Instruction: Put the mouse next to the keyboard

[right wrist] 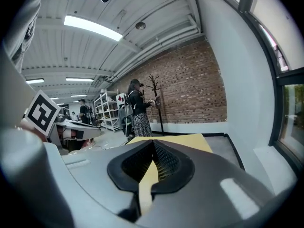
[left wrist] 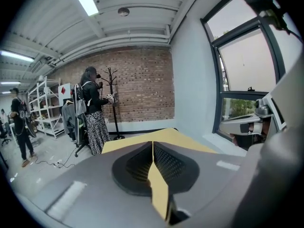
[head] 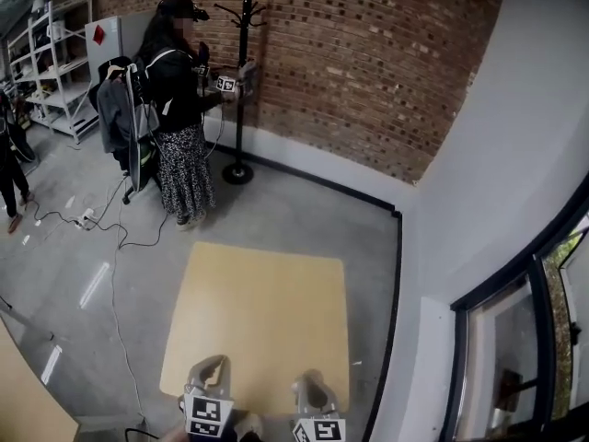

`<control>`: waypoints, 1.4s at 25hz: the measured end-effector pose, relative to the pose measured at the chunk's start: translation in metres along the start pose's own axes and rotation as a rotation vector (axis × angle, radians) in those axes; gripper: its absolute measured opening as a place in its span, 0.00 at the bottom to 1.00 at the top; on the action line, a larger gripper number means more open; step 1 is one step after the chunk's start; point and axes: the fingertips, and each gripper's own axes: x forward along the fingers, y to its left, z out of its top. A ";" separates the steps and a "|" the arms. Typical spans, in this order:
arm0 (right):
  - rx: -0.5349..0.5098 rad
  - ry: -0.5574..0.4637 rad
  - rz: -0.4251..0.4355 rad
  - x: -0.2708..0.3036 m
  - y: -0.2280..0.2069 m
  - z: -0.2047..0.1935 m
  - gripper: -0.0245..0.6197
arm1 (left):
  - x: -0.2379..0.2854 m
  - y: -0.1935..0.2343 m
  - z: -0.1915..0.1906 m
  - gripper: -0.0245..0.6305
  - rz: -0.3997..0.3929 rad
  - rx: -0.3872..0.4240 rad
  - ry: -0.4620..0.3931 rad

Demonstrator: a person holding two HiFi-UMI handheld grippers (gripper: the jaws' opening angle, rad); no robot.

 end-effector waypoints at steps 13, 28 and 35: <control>-0.051 0.006 0.160 0.018 0.065 0.010 0.06 | -0.055 0.054 -0.002 0.04 0.154 -0.089 -0.066; -0.105 0.025 0.206 0.009 0.083 0.011 0.06 | -0.082 0.054 0.001 0.04 0.175 -0.109 -0.108; -0.084 0.023 0.202 0.011 0.076 0.006 0.06 | -0.078 0.047 0.000 0.04 0.161 -0.104 -0.102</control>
